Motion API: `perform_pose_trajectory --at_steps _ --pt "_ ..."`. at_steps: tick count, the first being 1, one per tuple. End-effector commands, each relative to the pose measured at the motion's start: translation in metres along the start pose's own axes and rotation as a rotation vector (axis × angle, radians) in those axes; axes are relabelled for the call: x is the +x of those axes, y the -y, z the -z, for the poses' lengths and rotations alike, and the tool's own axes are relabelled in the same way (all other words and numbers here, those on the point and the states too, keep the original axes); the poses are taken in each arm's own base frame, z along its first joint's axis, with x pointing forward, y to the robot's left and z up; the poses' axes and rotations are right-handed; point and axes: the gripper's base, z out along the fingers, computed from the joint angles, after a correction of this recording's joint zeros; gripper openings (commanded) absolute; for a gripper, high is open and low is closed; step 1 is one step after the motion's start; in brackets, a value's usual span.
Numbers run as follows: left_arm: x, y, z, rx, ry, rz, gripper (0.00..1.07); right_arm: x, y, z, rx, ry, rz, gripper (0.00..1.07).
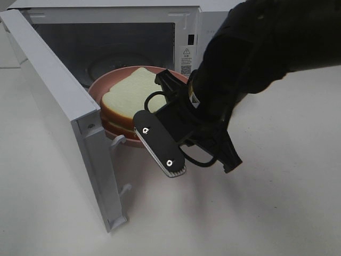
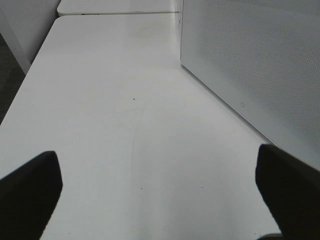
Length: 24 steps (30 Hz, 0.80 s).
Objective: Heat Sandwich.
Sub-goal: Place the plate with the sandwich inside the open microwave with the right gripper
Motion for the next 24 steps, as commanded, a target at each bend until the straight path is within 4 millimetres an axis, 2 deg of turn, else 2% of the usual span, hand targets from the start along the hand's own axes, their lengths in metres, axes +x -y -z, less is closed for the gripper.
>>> perform_pose_trajectory --at_steps 1,10,13,16,18,19,23,24 --pt "0.001 0.001 0.002 0.001 0.031 0.009 0.98 0.002 0.018 -0.005 0.035 0.011 -0.003 0.0" --pt "0.001 0.001 0.002 0.001 0.031 0.009 0.98 0.011 0.052 -0.026 0.049 0.054 0.009 0.0" --pt "0.001 0.001 0.002 0.001 0.031 0.009 0.98 0.016 0.07 -0.036 0.06 0.051 -0.001 0.0" --pt "0.001 0.001 0.002 0.001 0.031 0.009 0.98 0.016 0.08 -0.039 0.067 0.049 -0.005 0.0" --pt "0.001 0.001 0.002 0.001 0.031 0.009 0.98 0.02 0.098 -0.044 0.075 0.041 -0.028 0.0" --pt "0.001 0.001 0.002 0.001 0.031 0.009 0.98 0.02 0.098 -0.044 0.075 0.041 -0.028 0.0" --pt "0.001 0.001 0.002 0.0 0.03 0.01 0.98 0.024 0.117 -0.066 0.059 0.049 -0.076 0.0" --pt "0.001 0.001 0.002 0.0 0.03 0.01 0.98 0.024 0.117 -0.066 0.059 0.049 -0.076 0.0"
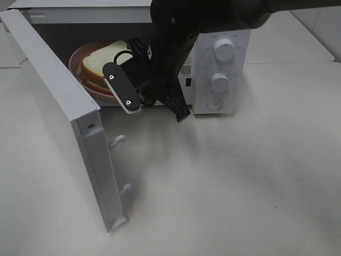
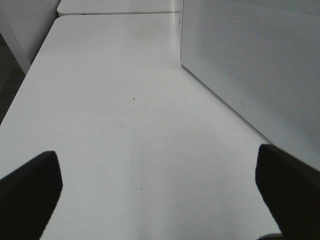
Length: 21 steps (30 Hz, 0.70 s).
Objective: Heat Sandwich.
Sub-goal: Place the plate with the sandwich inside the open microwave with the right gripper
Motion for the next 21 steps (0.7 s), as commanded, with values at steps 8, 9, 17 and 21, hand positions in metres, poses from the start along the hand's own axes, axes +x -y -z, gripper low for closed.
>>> perform_pose_trajectory --at_steps 8,9,17,21 --pt "0.001 -0.001 0.002 -0.016 0.029 0.015 0.98 0.016 0.04 -0.037 0.066 0.029 -0.096 0.0" --pt "0.001 -0.001 0.002 -0.016 0.029 0.015 0.98 0.016 0.04 -0.037 0.066 0.029 -0.096 0.0" --pt "0.001 -0.001 0.002 -0.016 0.029 0.015 0.98 0.021 0.058 -0.059 0.113 0.034 -0.146 0.0" --pt "0.001 -0.001 0.002 -0.017 0.028 0.014 0.98 0.025 0.061 -0.063 0.132 0.031 -0.155 0.0"
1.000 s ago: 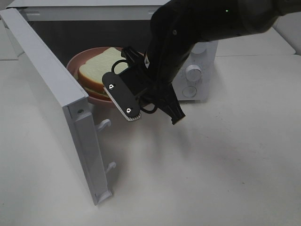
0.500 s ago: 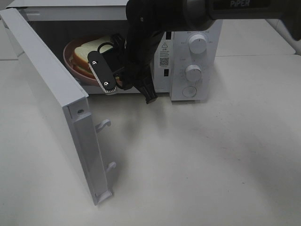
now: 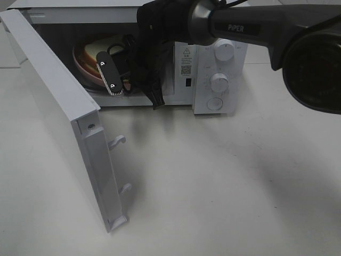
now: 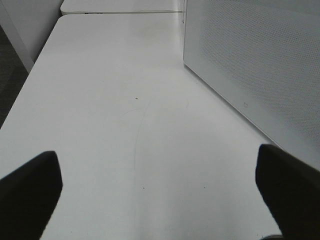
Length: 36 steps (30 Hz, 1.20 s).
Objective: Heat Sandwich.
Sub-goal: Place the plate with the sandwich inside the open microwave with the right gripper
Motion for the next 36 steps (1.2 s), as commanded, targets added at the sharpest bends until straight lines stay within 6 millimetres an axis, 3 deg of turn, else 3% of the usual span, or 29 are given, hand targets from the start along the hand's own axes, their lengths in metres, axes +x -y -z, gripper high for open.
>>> perform_pose_trajectory --at_steps 1,17,36 --pt "0.001 0.0001 0.0021 -0.007 0.03 0.008 0.98 0.0072 0.0119 0.0033 0.074 0.008 -0.028 0.0" --pt "0.001 0.0001 0.0021 -0.007 0.03 0.008 0.98 0.0158 0.0179 0.0045 0.121 -0.005 -0.047 0.0" --pt "0.001 0.0001 0.0021 -0.008 0.03 0.007 0.98 0.0165 0.0093 -0.0015 0.047 -0.013 -0.165 0.01"
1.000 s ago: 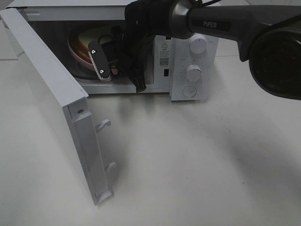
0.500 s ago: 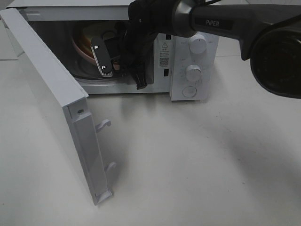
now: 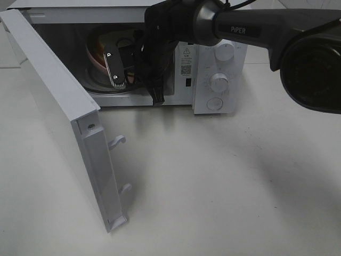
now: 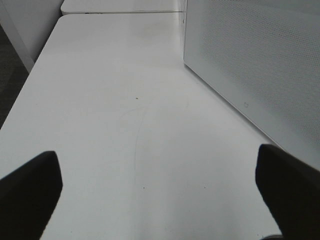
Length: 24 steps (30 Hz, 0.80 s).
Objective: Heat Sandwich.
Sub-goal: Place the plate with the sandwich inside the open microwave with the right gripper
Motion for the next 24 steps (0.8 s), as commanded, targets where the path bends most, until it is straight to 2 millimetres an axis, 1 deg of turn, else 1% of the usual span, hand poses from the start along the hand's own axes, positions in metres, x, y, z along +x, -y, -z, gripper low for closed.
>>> perform_pose_trajectory --at_steps 1,2,3,4,6,7,8,11,12,13,15,16,20,21,24 --pt "0.001 0.0 0.002 -0.008 0.03 0.007 0.98 0.0 0.003 0.005 0.004 -0.001 -0.032 0.02" --pt "0.001 0.0 0.002 -0.008 0.03 0.007 0.98 0.0 0.004 0.006 0.006 -0.001 -0.044 0.03" --pt "0.001 0.0 0.002 -0.008 0.03 0.007 0.98 0.0 0.005 0.007 0.018 0.003 -0.056 0.07" --pt "0.001 0.0 0.002 -0.008 0.03 0.007 0.98 0.0 0.005 0.007 0.018 0.003 -0.056 0.07" --pt "0.001 0.0 0.002 -0.008 0.03 0.007 0.98 0.0 0.008 0.011 0.027 0.006 -0.061 0.13" --pt "0.001 0.0 0.002 -0.008 0.03 0.007 0.98 0.0 0.008 0.012 0.03 0.007 -0.07 0.21" --pt "0.001 0.0 0.002 -0.008 0.03 0.007 0.98 0.0 0.008 0.012 0.03 0.007 -0.07 0.21" --pt "0.001 0.0 0.002 -0.008 0.03 0.007 0.98 0.0 0.009 0.015 0.025 0.004 -0.09 0.34" --pt "0.001 0.0 0.002 -0.008 0.03 0.007 0.98 0.0 0.01 0.017 0.028 0.005 -0.101 0.43" --pt "0.001 0.0 0.002 -0.008 0.03 0.007 0.98 0.0 0.01 0.017 0.028 0.005 -0.101 0.43" --pt "0.001 0.0 0.002 -0.008 0.03 0.007 0.98 -0.001 0.011 0.02 0.034 0.007 -0.111 0.49" --pt "0.001 0.0 0.002 -0.008 0.03 0.007 0.98 -0.001 0.012 0.023 0.035 0.008 -0.129 0.54" --pt "0.001 0.0 0.002 -0.008 0.03 0.007 0.98 -0.001 0.012 0.028 0.011 0.008 -0.173 0.57" --pt "0.001 0.0 0.002 -0.008 0.03 0.007 0.98 -0.002 0.006 0.028 -0.027 0.026 -0.23 0.57" --pt "0.001 0.0 0.002 -0.008 0.03 0.006 0.98 -0.003 0.0 0.03 -0.067 0.04 -0.28 0.57"
